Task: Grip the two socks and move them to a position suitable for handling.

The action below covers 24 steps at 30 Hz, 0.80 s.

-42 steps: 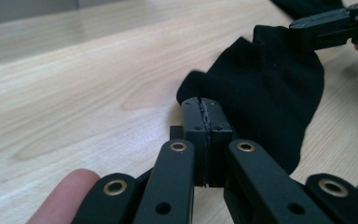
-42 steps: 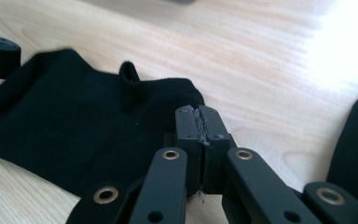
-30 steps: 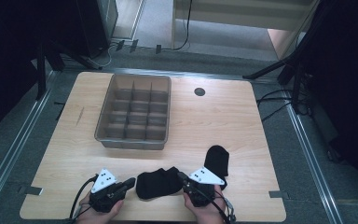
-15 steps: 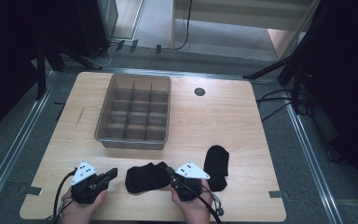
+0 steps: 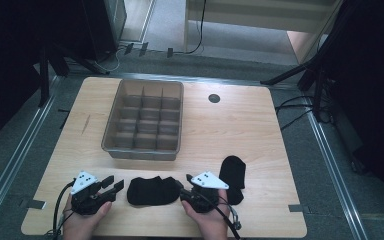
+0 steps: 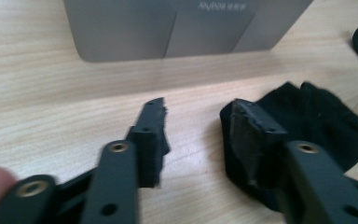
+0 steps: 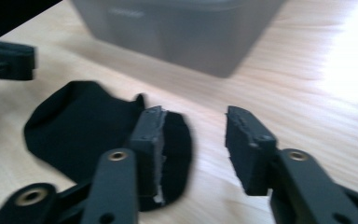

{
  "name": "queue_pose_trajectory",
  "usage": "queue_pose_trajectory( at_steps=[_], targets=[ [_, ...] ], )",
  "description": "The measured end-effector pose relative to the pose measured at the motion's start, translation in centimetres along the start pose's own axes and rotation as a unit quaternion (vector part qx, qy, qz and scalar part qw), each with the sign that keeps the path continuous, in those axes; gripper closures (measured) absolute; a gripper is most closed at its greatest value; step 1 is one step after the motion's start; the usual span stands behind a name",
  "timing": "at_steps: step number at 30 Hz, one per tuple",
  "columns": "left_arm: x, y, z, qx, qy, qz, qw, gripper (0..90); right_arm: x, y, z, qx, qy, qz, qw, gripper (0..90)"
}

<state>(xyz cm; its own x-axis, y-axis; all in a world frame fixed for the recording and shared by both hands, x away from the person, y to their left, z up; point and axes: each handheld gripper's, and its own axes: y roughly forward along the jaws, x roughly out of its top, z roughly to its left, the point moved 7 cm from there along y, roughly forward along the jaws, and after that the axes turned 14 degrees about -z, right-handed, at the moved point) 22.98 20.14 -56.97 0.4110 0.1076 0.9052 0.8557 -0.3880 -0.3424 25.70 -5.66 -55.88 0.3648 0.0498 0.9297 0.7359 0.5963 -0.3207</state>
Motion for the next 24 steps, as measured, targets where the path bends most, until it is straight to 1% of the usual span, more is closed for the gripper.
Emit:
queue_pose_trajectory(
  at_steps=[2, 4, 5, 6, 7, 8, 10, 11, 14, 15, 16, 17, 18, 20, 21, 22, 24],
  targets=[
    [0.1, 0.0, 0.1, 0.005, 0.006, -0.003, 1.0, 48.6, 0.4, -0.6, -1.0, -0.014, 0.001, -0.004, 0.9999, 48.9],
    [0.1, 0.0, 0.3, 0.012, 0.006, -0.006, 0.9999, 46.7, 0.9, -1.7, -2.9, -0.044, 0.01, -0.009, 0.9989, 47.8],
    [0.1, 0.0, 0.3, 0.012, 0.006, -0.006, 0.9999, 46.9, 1.1, -2.1, -3.5, -0.051, 0.015, -0.012, 0.9985, 47.8],
    [0.2, -0.1, 0.5, 0.015, 0.004, -0.008, 0.9999, 47.2, 1.3, -2.8, -4.5, -0.064, 0.021, -0.013, 0.9976, 47.2],
    [0.2, -0.1, 0.6, 0.016, 0.003, -0.008, 0.9998, 47.3, 1.4, -3.1, -5.1, -0.074, 0.021, -0.013, 0.9969, 47.0],
    [0.2, -0.1, 0.6, 0.016, 0.003, -0.008, 0.9998, 47.3, 1.4, -3.1, -5.1, -0.074, 0.021, -0.013, 0.9969, 47.0],
    [0.3, -0.2, 0.8, 0.017, 0.002, -0.008, 0.9998, 47.4, 1.7, -4.1, -6.7, -0.1, 0.025, -0.013, 0.9946, 46.7],
    [0.3, -0.1, 0.9, 0.019, 0.0, -0.009, 0.9998, 47.5, 1.8, -4.9, -8.3, -0.128, 0.03, -0.014, 0.9913, 46.3],
    [0.4, -0.2, 1.0, 0.019, -0.001, -0.01, 0.9998, 47.7, 1.8, -5.5, -9.6, -0.148, 0.041, -0.014, 0.988, 46.4],
    [0.4, -0.2, 1.1, 0.019, -0.001, -0.01, 0.9998, 47.9, 1.7, -5.6, -10.0, -0.153, 0.041, -0.012, 0.9872, 46.3],
    [0.4, -0.2, 1.1, 0.019, -0.001, -0.01, 0.9998, 47.9, 1.7, -5.6, -10.0, -0.153, 0.041, -0.012, 0.9872, 46.3],
    [0.4, -0.2, 1.1, 0.018, -0.001, -0.01, 0.9998, 48.1, 1.4, -5.7, -10.6, -0.164, 0.039, -0.004, 0.9857, 45.6],
    [0.4, -0.2, 1.1, 0.018, -0.002, -0.011, 0.9998, 48.4, 1.2, -5.7, -10.8, -0.166, 0.041, 0.002, 0.9853, 45.1],
    [0.4, -0.2, 1.1, 0.017, -0.004, -0.011, 0.9998, 48.7, 0.7, -5.5, -11.1, -0.169, 0.045, 0.013, 0.9845, 44.0],
    [0.4, -0.2, 1.1, 0.017, -0.004, -0.011, 0.9998, 48.9, 0.7, -5.5, -11.1, -0.169, 0.045, 0.013, 0.9845, 44.0],
    [0.4, -0.3, 1.1, 0.016, -0.003, -0.01, 0.9998, 49.1, 0.4, -5.4, -11.4, -0.177, 0.045, 0.023, 0.9829, 42.9],
    [0.4, -0.2, 1.1, 0.015, -0.002, -0.009, 0.9998, 49.5, 0.0, -5.3, -11.6, -0.182, 0.046, 0.029, 0.9817, 40.8]
  ],
)
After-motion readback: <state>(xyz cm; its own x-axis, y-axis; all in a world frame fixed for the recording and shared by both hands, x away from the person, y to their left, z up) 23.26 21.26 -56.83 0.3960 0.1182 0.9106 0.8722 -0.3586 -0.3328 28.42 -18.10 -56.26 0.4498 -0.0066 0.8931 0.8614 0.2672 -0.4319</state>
